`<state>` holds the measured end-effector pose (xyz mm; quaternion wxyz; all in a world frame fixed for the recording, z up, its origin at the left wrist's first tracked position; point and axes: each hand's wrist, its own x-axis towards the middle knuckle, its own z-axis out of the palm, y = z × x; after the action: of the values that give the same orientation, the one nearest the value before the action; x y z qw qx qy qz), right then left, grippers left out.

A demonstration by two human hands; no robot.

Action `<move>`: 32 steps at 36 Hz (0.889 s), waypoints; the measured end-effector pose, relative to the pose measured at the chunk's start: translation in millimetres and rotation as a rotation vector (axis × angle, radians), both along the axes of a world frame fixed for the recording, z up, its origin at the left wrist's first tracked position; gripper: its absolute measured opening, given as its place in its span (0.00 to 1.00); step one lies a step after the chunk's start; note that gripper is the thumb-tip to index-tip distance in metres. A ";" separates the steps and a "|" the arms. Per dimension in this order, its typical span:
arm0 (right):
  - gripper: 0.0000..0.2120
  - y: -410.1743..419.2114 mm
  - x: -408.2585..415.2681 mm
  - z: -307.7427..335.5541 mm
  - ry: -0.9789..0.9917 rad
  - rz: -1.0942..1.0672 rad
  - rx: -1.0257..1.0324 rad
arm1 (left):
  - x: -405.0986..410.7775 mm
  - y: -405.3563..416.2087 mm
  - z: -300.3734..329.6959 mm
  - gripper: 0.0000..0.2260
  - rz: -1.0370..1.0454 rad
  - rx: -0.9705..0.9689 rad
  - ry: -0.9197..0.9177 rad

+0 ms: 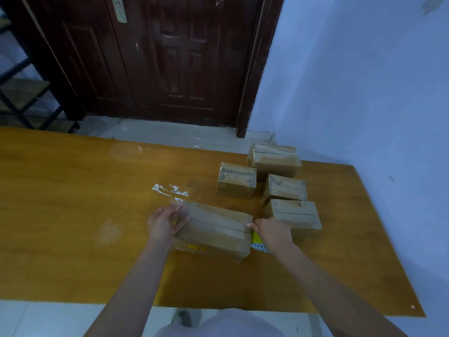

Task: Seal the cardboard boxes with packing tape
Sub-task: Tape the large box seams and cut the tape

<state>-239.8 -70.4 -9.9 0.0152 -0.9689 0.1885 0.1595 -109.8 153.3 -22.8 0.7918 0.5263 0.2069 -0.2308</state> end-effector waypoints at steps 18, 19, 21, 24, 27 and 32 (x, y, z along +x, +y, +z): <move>0.10 -0.3 -1.0 -3.5 0.046 0.094 -0.082 | -1.6 8.8 -18.5 0.11 -0.020 0.539 -0.195; 0.09 -0.2 -1.1 -4.2 0.054 0.093 -0.084 | -0.3 9.9 -20.5 0.11 -0.031 0.562 -0.199; 0.09 0.5 -1.4 -4.6 0.066 0.091 -0.077 | 1.2 11.1 -22.2 0.10 -0.054 0.599 -0.199; 0.09 1.1 -1.5 -4.5 0.063 0.099 -0.069 | 0.4 9.8 -18.9 0.09 -0.065 0.630 -0.195; 0.09 0.6 -1.2 -5.6 0.063 0.107 -0.069 | -0.6 9.1 -18.0 0.08 -0.073 0.627 -0.188; 0.09 1.4 -0.9 -6.2 0.071 0.096 -0.025 | 3.1 9.0 -17.7 0.08 -0.091 0.634 -0.185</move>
<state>-240.7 -69.0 -16.2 -0.0115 -0.9706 0.1443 0.1921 -106.7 162.3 -40.5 0.5929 0.7739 0.1722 -0.1412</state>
